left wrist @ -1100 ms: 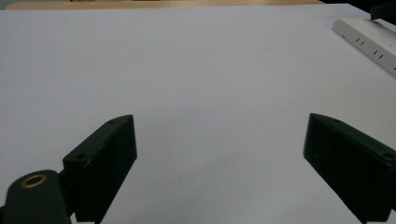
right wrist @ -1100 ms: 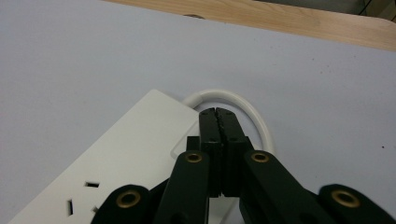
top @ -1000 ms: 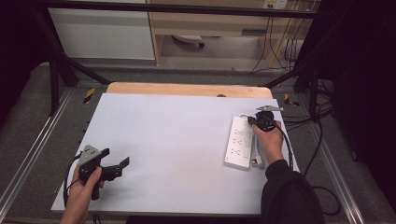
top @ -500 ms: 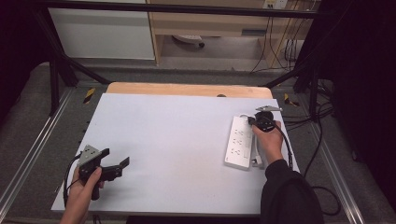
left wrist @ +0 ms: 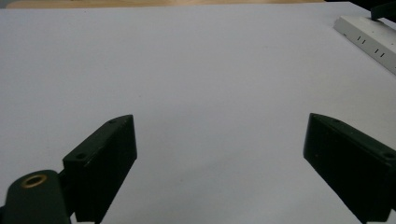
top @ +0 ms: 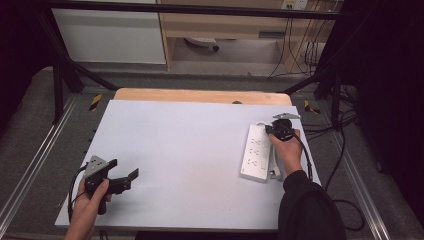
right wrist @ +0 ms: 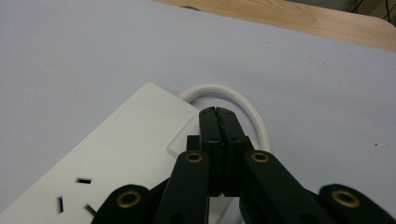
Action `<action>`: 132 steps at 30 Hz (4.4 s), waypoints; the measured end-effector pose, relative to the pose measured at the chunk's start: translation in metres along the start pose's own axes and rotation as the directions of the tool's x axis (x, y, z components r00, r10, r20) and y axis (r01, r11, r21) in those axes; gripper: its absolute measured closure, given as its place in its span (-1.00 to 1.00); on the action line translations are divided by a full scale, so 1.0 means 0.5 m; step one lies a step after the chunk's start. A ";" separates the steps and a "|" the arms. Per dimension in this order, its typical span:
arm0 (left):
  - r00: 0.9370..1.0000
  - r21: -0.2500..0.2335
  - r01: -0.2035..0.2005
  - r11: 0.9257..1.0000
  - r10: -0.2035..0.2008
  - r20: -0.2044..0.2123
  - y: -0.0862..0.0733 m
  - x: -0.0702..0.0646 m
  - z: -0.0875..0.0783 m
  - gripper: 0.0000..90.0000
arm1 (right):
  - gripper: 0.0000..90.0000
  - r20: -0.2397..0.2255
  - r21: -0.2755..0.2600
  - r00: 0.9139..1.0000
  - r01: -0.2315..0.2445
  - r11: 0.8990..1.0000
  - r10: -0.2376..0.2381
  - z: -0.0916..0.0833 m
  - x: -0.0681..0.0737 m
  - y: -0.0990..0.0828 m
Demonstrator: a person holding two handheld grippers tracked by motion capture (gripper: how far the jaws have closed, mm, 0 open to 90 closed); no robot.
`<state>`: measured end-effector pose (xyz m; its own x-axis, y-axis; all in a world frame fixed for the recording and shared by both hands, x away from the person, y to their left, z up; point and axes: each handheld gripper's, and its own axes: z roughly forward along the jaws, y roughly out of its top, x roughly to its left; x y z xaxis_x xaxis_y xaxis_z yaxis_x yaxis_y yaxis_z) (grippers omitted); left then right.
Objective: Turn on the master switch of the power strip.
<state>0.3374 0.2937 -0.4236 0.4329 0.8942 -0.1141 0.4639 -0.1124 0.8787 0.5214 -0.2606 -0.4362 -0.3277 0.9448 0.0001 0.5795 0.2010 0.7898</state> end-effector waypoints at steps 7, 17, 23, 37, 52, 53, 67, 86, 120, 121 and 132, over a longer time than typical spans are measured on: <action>1.000 0.004 -0.003 1.000 0.003 0.001 0.000 -0.001 0.001 -0.79 | 1.00 0.001 0.005 1.000 -0.010 1.000 0.010 0.001 0.002 0.002; 1.000 0.009 -0.003 1.000 0.003 0.002 -0.001 0.000 0.002 -0.79 | 1.00 0.013 0.021 1.000 -0.003 1.000 0.003 0.003 0.006 0.005; 1.000 0.011 -0.003 1.000 0.003 0.001 -0.001 0.000 0.002 -0.79 | 1.00 0.013 0.021 1.000 -0.001 1.000 0.001 0.003 0.006 0.005; 1.000 0.017 -0.003 1.000 0.003 0.001 -0.002 0.000 0.003 -0.78 | 1.00 0.011 0.019 1.000 -0.008 1.000 0.008 0.003 0.005 0.005; 1.000 0.014 0.001 1.000 -0.001 -0.002 -0.002 0.002 0.001 -0.78 | 1.00 0.016 0.007 1.000 -0.011 1.000 0.011 0.003 0.004 0.003; 1.000 0.015 0.001 1.000 -0.001 -0.003 -0.002 0.002 0.001 -0.78 | 1.00 0.017 0.003 1.000 -0.014 1.000 0.014 0.003 0.004 0.004; 1.000 0.013 0.005 1.000 -0.005 -0.005 -0.002 0.004 0.000 -0.78 | 0.99 0.022 -0.013 1.000 -0.020 1.000 0.020 0.002 0.005 0.005; 1.000 0.012 0.004 1.000 -0.004 -0.006 -0.003 0.004 0.000 -0.78 | 0.98 0.004 -0.043 0.999 -0.037 0.998 0.037 -0.005 0.006 0.011; 1.000 0.014 0.005 1.000 -0.005 -0.011 -0.003 0.006 -0.001 -0.78 | -0.30 -0.090 -0.092 0.983 -0.167 0.982 0.159 -0.040 0.023 0.045; 1.000 0.014 0.004 1.000 -0.004 -0.011 -0.003 0.006 -0.001 -0.78 | -0.36 -0.086 -0.092 0.984 -0.166 0.982 0.158 -0.041 0.023 0.047; 1.000 0.018 0.009 1.000 -0.009 -0.010 -0.004 0.007 0.000 -0.78 | -0.79 -0.105 -0.112 0.978 -0.190 0.975 0.178 -0.065 0.026 0.060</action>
<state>0.3379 0.2971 -0.4258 0.4209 0.8995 -0.1170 0.4816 -0.1122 0.8692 0.5102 -0.2507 -0.3925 -0.2958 0.9330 0.2050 0.5434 -0.0122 0.8394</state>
